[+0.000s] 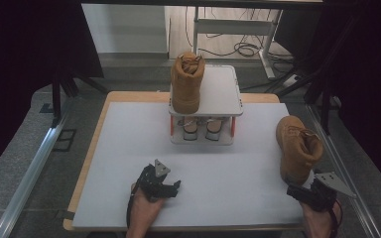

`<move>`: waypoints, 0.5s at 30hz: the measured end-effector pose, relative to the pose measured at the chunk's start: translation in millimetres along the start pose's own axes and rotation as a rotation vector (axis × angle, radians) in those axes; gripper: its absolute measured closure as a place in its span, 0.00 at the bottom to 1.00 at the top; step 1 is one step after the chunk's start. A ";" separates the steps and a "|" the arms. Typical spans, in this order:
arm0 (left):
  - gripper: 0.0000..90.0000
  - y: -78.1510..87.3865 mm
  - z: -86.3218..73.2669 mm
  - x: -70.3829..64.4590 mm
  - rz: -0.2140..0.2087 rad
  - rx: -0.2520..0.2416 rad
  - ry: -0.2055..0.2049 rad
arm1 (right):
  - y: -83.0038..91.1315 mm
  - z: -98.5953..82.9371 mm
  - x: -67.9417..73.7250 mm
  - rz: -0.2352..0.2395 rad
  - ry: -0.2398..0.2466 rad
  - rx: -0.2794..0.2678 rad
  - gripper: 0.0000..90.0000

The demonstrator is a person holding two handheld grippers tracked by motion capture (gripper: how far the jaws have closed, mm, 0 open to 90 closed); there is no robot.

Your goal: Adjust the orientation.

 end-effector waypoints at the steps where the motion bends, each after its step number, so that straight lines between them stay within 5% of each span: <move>1: 0.17 0.0 0.0 0.0 0.000 0.000 0.000 | -1.0 1.3 -1.2 -0.008 -0.005 -0.006 0.00; 15: 0.17 0.0 0.0 -0.1 0.001 -0.001 0.000 | -25.5 14.7 -12.3 -0.037 -0.061 -0.041 0.00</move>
Point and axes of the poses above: each handheld gripper's, and its own axes: y roughly backward along the jaws, z roughly out of its top, x roughly to its left, the point moved 5 cm from there along -y, roughly forward along the jaws, and after that the axes turned 2 degrees about -y, right-handed, at the moved point
